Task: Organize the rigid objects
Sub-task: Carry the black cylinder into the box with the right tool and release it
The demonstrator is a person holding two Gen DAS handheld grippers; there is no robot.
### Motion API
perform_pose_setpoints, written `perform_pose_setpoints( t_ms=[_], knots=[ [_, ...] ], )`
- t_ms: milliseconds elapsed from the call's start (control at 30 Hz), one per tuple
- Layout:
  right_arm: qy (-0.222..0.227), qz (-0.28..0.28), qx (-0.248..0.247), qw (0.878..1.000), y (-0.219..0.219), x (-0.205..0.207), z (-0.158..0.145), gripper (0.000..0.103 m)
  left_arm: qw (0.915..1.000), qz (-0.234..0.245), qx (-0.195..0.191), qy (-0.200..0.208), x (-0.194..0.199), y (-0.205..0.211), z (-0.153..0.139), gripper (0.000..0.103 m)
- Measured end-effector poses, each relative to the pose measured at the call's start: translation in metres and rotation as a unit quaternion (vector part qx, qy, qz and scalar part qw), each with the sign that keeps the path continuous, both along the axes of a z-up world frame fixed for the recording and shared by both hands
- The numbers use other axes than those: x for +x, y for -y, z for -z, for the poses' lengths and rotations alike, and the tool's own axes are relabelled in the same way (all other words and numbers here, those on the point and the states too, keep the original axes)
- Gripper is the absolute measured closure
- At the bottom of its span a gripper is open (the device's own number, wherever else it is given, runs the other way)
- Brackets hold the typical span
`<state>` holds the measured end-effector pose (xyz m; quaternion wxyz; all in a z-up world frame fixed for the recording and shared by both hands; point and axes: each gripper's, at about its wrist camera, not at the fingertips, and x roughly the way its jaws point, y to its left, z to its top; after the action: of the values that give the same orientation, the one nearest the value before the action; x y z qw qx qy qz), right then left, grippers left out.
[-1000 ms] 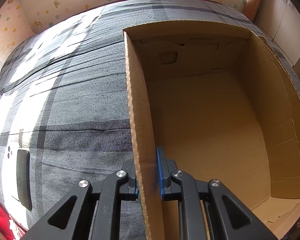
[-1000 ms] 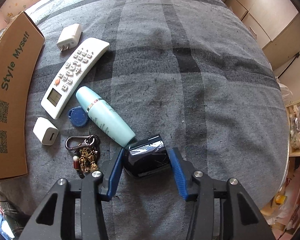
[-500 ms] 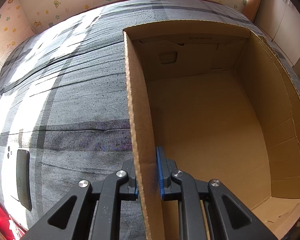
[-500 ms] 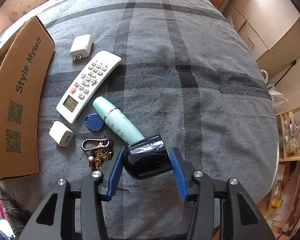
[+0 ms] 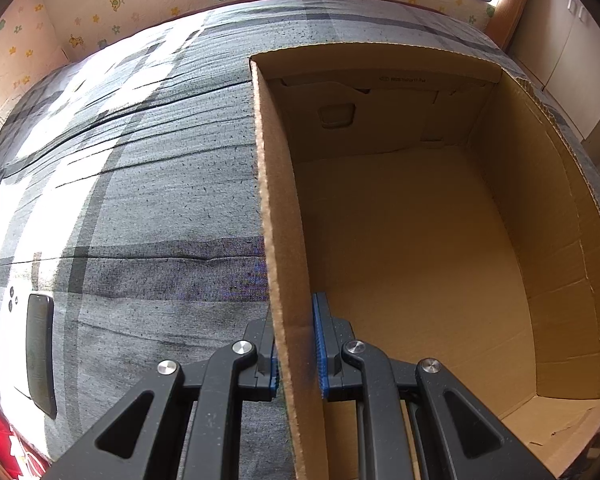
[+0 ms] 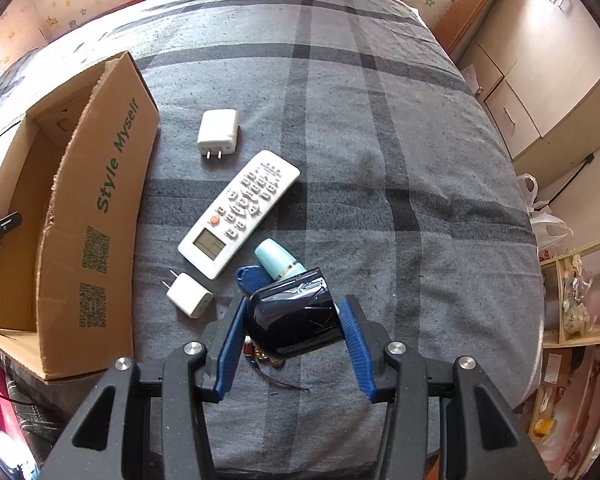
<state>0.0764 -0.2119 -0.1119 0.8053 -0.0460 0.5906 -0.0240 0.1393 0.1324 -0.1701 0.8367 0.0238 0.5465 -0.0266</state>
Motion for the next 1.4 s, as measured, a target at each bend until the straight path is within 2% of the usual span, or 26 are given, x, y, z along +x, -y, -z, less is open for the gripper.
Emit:
perform_pose_setpoints(
  t_ms=[433, 700, 1100, 1400],
  knots=[
    [0.034, -0.05, 0.016, 0.998, -0.067, 0.018, -0.034, 0.052, 0.9999, -0.002, -0.014, 0.002, -0.003, -0.008, -0.006, 0.089],
    [0.045, -0.084, 0.025, 0.995, -0.108, 0.027, -0.045, 0.052, 0.9995, -0.004, -0.032, 0.003, -0.002, -0.018, -0.007, 0.088],
    [0.044, -0.128, 0.041, 0.99, -0.167, 0.037, -0.046, 0.052, 0.998, -0.007, -0.062, 0.005, -0.004, -0.038, -0.007, 0.088],
    [0.031, -0.148, 0.049, 0.987, -0.21, 0.05, -0.031, 0.052, 0.9968, -0.009, -0.078, 0.01, -0.007, -0.053, -0.005, 0.087]
  ],
)
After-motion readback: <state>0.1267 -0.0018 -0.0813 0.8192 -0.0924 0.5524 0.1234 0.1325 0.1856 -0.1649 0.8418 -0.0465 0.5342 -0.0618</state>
